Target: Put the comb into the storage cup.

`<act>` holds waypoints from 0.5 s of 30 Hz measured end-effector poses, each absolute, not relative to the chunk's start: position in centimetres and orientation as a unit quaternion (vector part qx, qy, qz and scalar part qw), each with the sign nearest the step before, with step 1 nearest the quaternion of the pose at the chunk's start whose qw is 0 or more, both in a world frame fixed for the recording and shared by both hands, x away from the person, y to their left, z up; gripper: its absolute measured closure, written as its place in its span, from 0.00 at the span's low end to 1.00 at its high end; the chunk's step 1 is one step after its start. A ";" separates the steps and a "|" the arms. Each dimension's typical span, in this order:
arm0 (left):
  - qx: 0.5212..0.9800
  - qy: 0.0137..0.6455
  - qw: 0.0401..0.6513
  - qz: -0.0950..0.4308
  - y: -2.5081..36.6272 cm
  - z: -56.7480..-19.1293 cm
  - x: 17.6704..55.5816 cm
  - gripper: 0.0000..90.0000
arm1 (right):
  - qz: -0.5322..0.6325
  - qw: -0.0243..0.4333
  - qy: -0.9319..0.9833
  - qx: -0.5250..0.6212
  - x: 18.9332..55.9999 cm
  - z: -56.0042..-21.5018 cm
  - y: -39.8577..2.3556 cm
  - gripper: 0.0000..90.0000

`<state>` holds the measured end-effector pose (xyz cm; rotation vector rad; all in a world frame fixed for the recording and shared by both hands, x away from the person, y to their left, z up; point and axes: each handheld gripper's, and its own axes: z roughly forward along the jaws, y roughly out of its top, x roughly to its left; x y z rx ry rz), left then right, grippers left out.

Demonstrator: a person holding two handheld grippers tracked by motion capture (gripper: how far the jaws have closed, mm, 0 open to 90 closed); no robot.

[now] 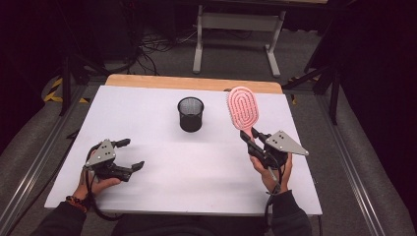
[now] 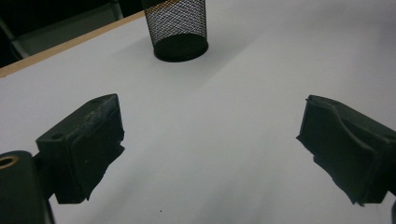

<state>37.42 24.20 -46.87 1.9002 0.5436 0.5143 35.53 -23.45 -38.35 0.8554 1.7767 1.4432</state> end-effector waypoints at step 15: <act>0.773 0.214 0.553 0.223 23.3 -44.7 37.5 0.08 | 0.557 0.342 0.691 0.309 35.4 -38.8 -21.8 0.77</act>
